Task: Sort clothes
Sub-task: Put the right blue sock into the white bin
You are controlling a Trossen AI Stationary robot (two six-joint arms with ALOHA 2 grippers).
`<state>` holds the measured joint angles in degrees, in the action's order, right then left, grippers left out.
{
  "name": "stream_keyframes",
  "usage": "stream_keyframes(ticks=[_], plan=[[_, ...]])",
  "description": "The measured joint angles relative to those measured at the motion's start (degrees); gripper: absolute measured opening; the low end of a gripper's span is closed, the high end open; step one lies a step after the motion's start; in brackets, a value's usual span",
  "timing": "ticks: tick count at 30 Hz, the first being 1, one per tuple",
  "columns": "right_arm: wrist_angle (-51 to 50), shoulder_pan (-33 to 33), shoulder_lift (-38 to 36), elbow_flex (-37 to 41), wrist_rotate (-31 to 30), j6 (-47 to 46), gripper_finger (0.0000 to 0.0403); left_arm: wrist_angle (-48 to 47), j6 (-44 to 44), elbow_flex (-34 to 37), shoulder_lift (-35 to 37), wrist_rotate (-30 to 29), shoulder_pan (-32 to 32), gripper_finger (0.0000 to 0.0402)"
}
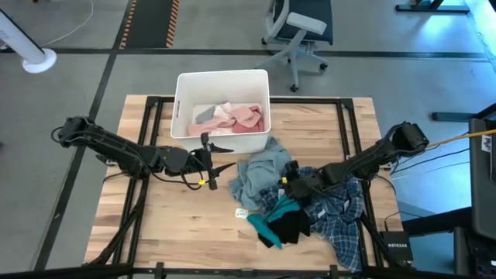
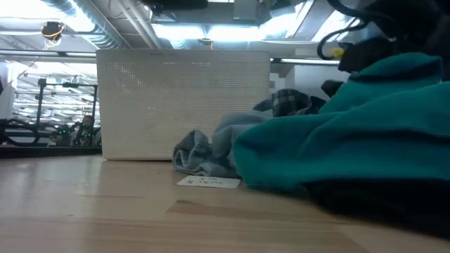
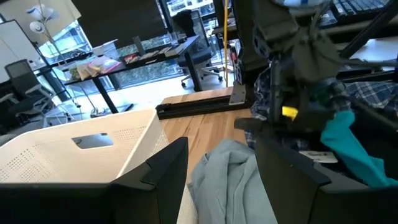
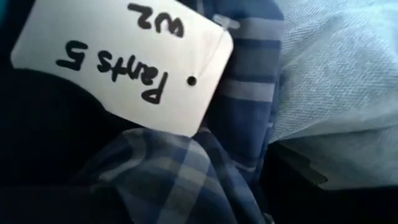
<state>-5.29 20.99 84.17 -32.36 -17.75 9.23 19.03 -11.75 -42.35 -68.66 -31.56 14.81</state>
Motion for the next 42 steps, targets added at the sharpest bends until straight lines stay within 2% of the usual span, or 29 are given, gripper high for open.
stream_keyframes(ticks=[2, 6, 11, 16, 20, 28, 30, 34, 37, 42], plan=[[2.2, 0.0, 0.2, 1.5, -0.7, -0.2, 0.0209, 0.1, 0.0, 0.0, 0.0, 0.0, 0.0, 0.0182], [-0.6, 0.0, -0.9, 0.4, -0.7, 0.8, 0.0209, 0.1, 0.2, 0.0, 0.0, 0.0, 0.0, 0.0182], [-12.9, 0.0, -5.0, -6.8, -0.2, 4.7, 0.0209, 0.2, 2.0, 0.0, 0.0, 0.0, -0.9, 0.0182], [-25.7, 0.0, -9.1, -14.2, -2.2, 5.6, 0.0209, -0.5, 2.8, 0.0, 0.0, 0.0, -1.4, 0.0182], [-31.3, 0.1, -11.5, -18.5, -0.7, 5.8, 0.0209, -0.5, 2.6, 0.0, 0.0, 0.0, -1.4, 0.0182], [-33.1, 0.1, -14.1, -21.9, 8.4, 5.7, 0.0209, -0.5, 2.6, 0.0, 0.0, 0.0, -1.4, 0.0182], [-35.8, 0.5, -14.4, -23.0, 8.0, 5.7, 0.0209, -0.5, 2.6, 0.0, 0.0, 0.0, -1.4, 0.0182], [-42.4, 1.3, -14.4, -26.2, 2.6, 6.1, 0.0209, -0.5, 2.8, 0.0, 0.0, 0.0, -1.4, 0.0182], [-45.6, 2.3, -14.4, -28.8, 0.9, 6.1, 0.0209, -0.4, 2.8, 0.0, 0.0, 0.0, -1.4, 0.0182], [-44.7, 5.7, -14.4, -31.8, 4.7, 3.2, 0.0209, -0.4, 2.8, 0.0, 0.0, 0.0, -1.4, 0.0182]])
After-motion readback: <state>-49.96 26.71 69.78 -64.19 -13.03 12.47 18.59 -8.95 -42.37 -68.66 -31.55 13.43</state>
